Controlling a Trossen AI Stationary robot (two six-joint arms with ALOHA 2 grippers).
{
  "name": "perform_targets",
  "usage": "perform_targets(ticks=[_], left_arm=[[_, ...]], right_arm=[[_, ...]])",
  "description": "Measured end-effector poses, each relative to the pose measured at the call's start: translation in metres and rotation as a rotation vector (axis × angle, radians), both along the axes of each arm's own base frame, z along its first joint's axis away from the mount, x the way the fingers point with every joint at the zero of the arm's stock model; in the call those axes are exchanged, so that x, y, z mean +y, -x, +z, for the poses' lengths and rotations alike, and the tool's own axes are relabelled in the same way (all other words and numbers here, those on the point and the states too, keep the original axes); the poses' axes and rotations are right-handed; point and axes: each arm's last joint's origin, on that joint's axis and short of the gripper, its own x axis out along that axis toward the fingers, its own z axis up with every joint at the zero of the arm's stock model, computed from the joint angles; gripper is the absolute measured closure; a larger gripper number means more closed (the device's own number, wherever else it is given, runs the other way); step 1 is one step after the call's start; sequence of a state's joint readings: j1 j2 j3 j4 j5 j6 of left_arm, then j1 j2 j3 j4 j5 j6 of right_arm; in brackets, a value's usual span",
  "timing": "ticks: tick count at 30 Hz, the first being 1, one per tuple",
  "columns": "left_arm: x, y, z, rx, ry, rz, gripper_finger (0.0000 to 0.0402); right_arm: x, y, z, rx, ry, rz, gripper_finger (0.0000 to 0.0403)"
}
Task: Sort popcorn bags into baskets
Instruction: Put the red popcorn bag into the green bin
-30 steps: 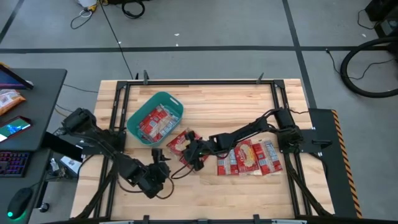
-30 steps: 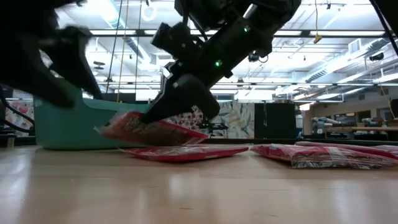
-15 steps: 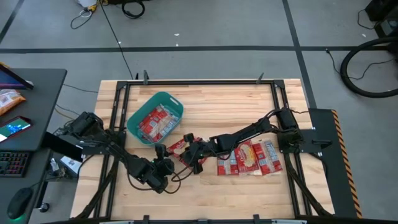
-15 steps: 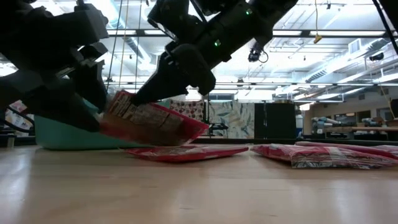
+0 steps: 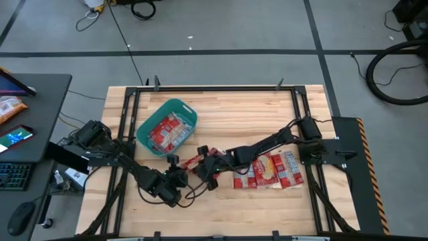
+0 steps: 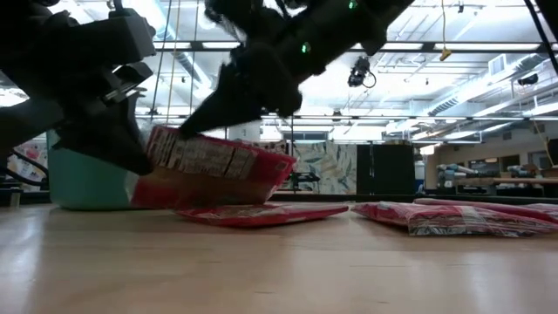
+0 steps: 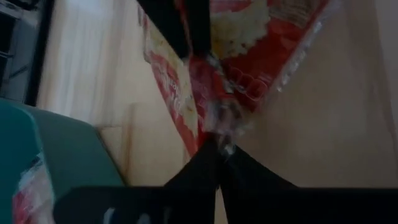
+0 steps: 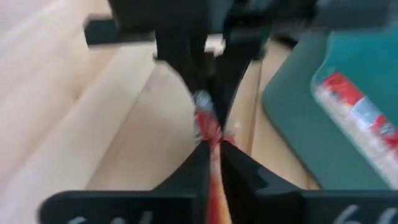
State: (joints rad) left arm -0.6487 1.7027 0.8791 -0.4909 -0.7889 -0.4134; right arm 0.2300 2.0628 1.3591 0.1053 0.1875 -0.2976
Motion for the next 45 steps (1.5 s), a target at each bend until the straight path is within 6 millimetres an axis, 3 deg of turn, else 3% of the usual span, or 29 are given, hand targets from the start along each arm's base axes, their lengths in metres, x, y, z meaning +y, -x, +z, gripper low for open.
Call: perform_targets(ticks=[5, 10, 19, 33, 41, 45], left_arm=[[-0.001, -0.001, 0.004, 0.02, -0.001, -0.003, 0.0388], [-0.005, -0.003, 0.016, 0.024, -0.037, 0.003, 0.0394], [-0.006, 0.013, 0.06, -0.066, -0.168, 0.071, 0.0394], [0.013, 0.052, 0.107, -0.206, -0.185, 0.129, 0.0395], [0.031, 0.07, 0.114, -0.187, -0.239, 0.23, 0.0395], [0.038, 0.077, 0.108, -0.201, -0.269, 0.271, 0.0394]], right_arm=[[0.004, 0.009, 0.027, -0.025, 0.024, -0.027, 0.0305], [0.003, 0.032, 0.059, 0.01, 0.113, -0.141, 0.0252], [-0.009, 0.076, 0.093, 0.104, 0.115, -0.44, 0.0237], [-0.011, 0.094, 0.07, 0.124, 0.109, -0.516, 0.0238], [-0.011, 0.093, 0.071, 0.109, 0.102, -0.526, 0.0238], [-0.011, 0.093, 0.071, 0.108, 0.101, -0.526, 0.0238]])
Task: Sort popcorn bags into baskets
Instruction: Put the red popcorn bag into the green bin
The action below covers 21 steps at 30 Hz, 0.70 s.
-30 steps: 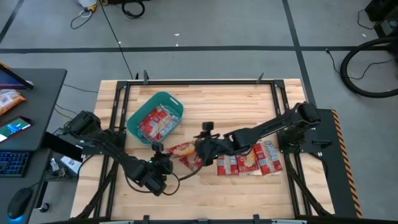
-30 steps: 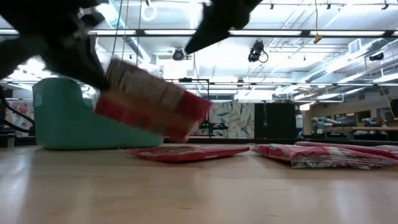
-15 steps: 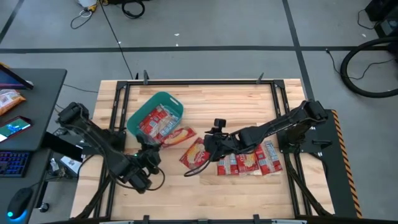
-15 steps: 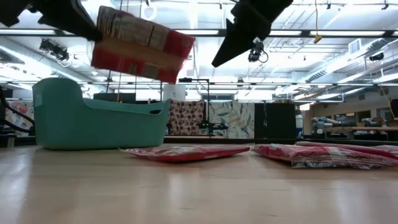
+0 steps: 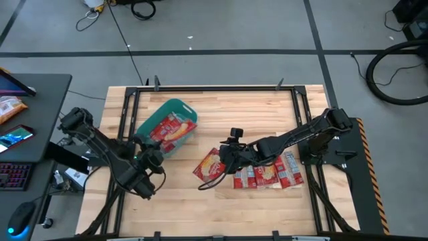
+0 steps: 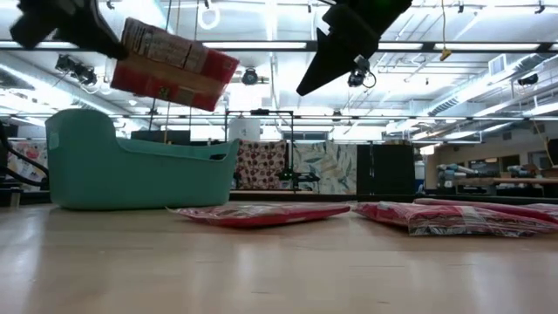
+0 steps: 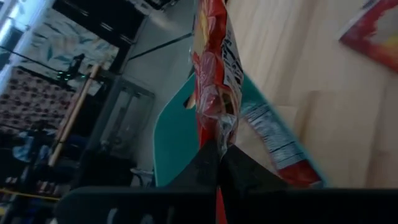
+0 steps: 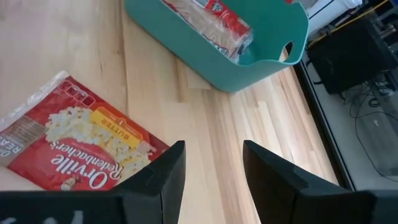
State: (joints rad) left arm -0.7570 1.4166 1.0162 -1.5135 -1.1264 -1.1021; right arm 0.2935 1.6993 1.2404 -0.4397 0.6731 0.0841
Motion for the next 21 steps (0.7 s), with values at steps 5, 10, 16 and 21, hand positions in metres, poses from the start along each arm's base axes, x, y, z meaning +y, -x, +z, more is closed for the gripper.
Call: perform_targets(ticks=[5, 10, 16, 21], left_arm=[[0.011, 0.007, -0.021, 0.034, -0.015, 0.058, 0.0394], [0.025, 0.019, -0.028, 0.057, 0.014, 0.146, 0.0394], [0.037, 0.029, -0.016, -0.002, 0.082, 0.163, 0.0391], [0.044, 0.031, -0.014, 0.046, 0.17, 0.237, 0.0346]], right_arm=[[0.001, -0.001, 0.001, -0.016, -0.006, 0.002, 0.0238], [0.001, -0.002, 0.001, -0.022, -0.01, 0.011, 0.0238], [0.002, -0.004, 0.003, -0.044, -0.004, 0.027, 0.0238], [0.002, -0.005, 0.004, -0.046, -0.002, 0.033, 0.0238]])
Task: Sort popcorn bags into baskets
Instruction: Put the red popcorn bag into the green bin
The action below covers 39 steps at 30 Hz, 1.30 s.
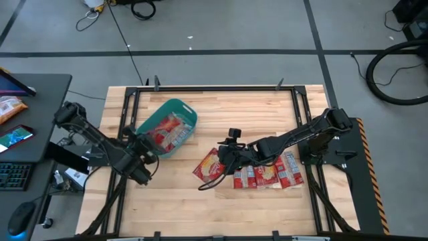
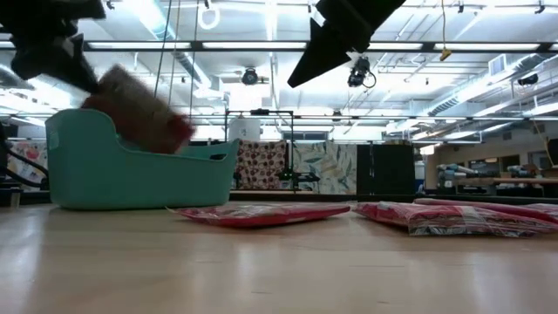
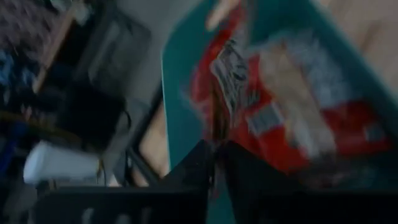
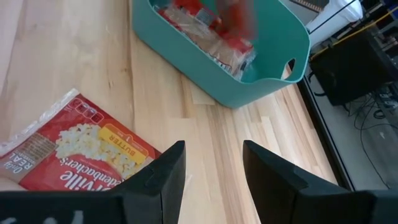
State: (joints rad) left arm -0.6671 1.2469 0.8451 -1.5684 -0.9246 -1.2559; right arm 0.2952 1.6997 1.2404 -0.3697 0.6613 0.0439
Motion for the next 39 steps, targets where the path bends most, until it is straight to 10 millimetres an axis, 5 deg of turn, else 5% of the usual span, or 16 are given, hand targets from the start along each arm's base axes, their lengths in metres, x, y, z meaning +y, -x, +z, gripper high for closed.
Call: perform_targets(ticks=[6, 11, 19, 31, 39], left_arm=[[0.0, 0.0, -0.003, 0.054, 0.094, 0.051, 0.0257], [-0.016, -0.001, 0.013, -0.048, 0.089, -0.063, 0.0224], [-0.044, -0.001, 0.013, -0.262, 0.093, -0.271, 0.0231], [-0.091, -0.03, 0.014, -0.19, 0.342, -0.722, 0.0253], [-0.091, -0.044, 0.005, -0.198, 0.334, -0.885, 0.0277]], right_arm=[[0.0, 0.0, 0.0, 0.0, 0.001, 0.001, 0.0238], [0.0, 0.0, 0.0, 0.002, 0.002, 0.001, 0.0238], [0.0, -0.001, -0.002, 0.033, -0.113, 0.083, 0.0238], [0.002, -0.002, -0.004, 0.055, -0.235, 0.16, 0.0238], [0.002, -0.003, -0.003, 0.041, -0.271, 0.151, 0.0238]])
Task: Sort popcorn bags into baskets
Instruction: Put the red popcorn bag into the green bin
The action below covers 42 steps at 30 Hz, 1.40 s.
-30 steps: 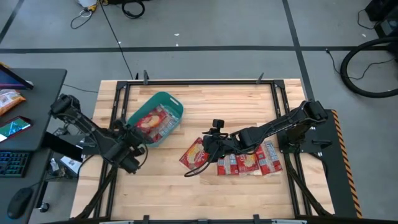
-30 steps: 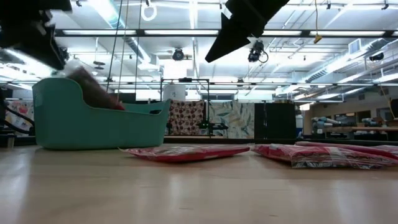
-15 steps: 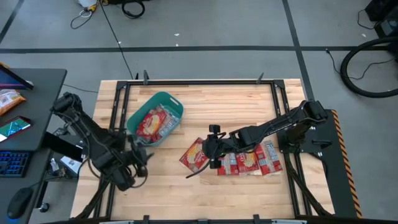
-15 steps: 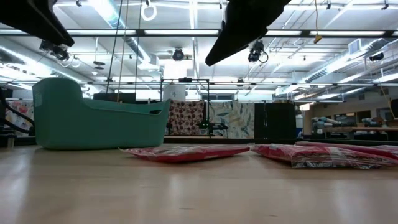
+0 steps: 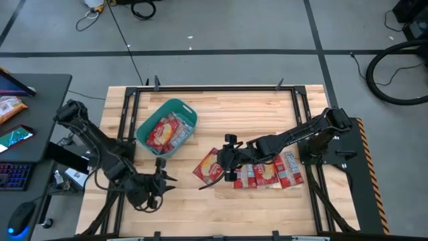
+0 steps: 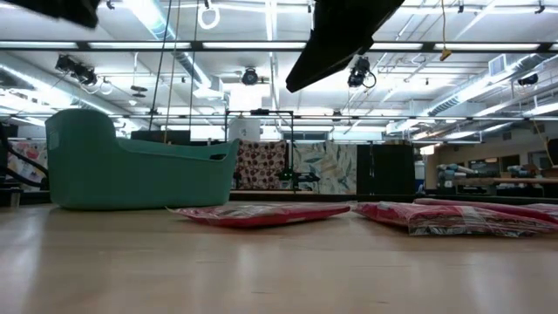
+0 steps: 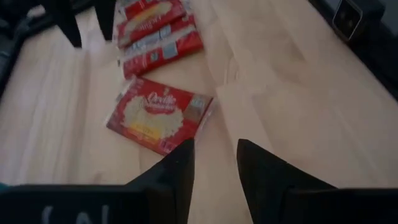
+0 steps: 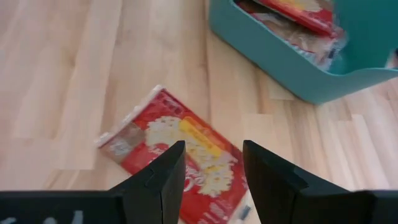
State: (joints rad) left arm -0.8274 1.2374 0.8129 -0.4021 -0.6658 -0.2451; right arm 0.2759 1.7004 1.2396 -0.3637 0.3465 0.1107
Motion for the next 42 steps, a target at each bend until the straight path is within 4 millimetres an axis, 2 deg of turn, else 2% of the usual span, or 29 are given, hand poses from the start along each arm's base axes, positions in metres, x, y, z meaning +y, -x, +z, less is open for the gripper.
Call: perform_targets(ticks=[5, 10, 15, 20, 26, 35, 42], left_arm=[[0.024, 0.0, -0.016, 0.038, 0.015, 0.04, 0.0291], [0.044, 0.01, -0.016, -0.029, 0.096, 0.035, 0.0303], [0.057, 0.022, -0.023, -0.096, 0.159, 0.036, 0.0308], [0.06, 0.028, -0.038, -0.143, 0.248, -0.014, 0.0308], [0.061, 0.031, -0.055, -0.201, 0.32, -0.044, 0.0308], [0.063, 0.031, -0.057, -0.273, 0.337, 0.001, 0.0308], [0.062, 0.027, -0.06, -0.297, 0.313, 0.055, 0.0308]], right_arm=[[0.007, 0.002, 0.0, 0.003, -0.033, 0.023, 0.0238], [0.013, 0.003, -0.001, 0.002, -0.036, 0.039, 0.0238], [0.014, 0.008, -0.016, 0.008, -0.038, 0.04, 0.0238], [0.012, 0.014, -0.033, 0.019, -0.07, 0.002, 0.0238], [0.012, 0.015, -0.043, 0.038, -0.097, -0.034, 0.0238], [0.021, -0.005, -0.084, 0.071, -0.097, 0.041, 0.0238], [0.035, -0.022, -0.093, 0.097, 0.063, 0.211, 0.0231]])
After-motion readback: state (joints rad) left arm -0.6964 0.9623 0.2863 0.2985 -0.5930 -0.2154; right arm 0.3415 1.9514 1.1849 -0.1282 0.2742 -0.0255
